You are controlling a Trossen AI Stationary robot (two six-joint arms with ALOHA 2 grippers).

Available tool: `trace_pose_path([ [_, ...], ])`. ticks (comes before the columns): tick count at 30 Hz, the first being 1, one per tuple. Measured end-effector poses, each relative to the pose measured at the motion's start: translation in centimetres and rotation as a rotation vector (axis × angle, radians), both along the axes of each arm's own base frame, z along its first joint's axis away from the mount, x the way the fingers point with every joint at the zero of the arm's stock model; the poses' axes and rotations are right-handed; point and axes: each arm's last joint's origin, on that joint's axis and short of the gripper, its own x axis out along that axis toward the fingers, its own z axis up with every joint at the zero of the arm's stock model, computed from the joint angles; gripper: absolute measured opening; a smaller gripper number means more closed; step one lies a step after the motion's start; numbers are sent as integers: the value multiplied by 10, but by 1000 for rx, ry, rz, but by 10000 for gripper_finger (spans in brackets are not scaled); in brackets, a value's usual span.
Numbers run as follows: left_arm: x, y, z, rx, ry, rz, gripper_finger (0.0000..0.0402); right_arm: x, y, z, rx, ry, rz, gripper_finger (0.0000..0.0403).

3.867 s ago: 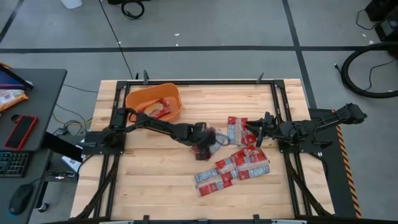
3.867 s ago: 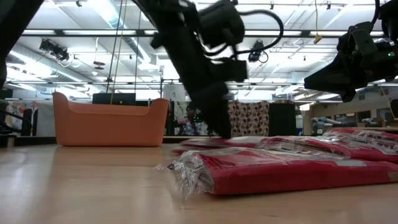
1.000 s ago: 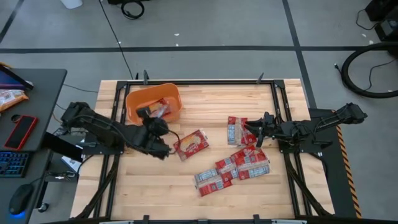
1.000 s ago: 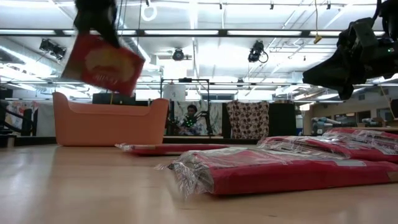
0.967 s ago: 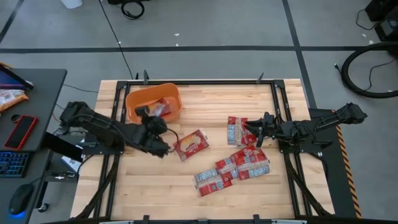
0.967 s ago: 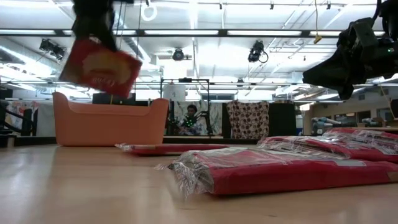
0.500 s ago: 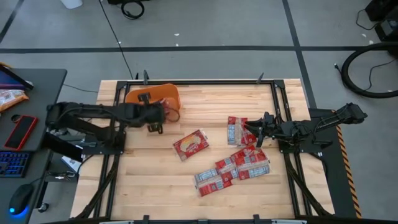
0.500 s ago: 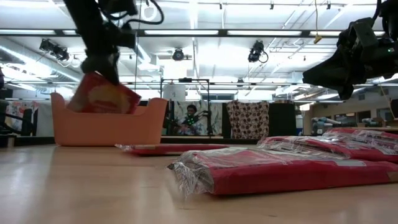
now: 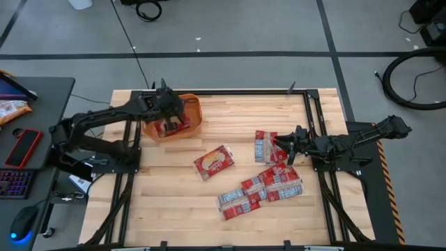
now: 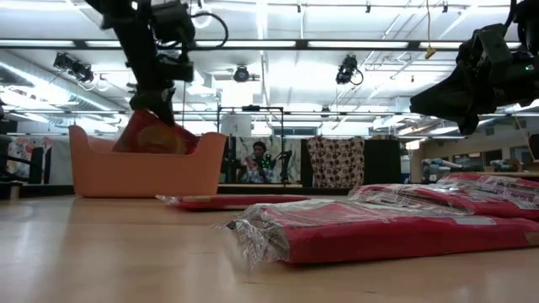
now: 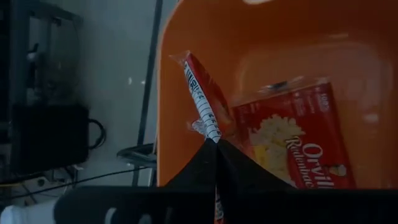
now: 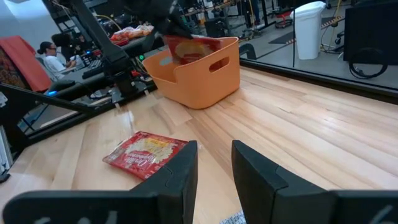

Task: Sort popcorn bags into baskets
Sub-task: Put the red popcorn bag into the orange bin

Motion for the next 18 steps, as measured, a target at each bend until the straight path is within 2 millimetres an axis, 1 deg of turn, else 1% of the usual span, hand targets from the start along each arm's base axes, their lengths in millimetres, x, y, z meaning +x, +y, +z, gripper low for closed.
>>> trace_pose_path([
  [2,-4,5,-7,-39,7,-45,9,0,0,0,0,0,0,103],
  [4,-9,6,-18,-68,66,-109,26,0,0,0,0,0,0,103],
  [6,-12,2,-25,-94,107,-130,55,0,0,0,0,0,0,103],
  [9,-11,-7,-28,-147,100,-109,104,0,0,0,0,0,0,103],
  [11,-7,-16,-28,-186,61,-89,132,0,0,0,0,0,0,103],
  [13,-2,-26,-24,-229,22,-94,152,0,0,0,0,0,0,103],
  [15,6,-36,-19,-269,-57,-97,163,0,0,0,0,0,0,103],
  [18,21,-50,-14,-355,-246,-96,167,0,0,0,0,0,0,103],
])
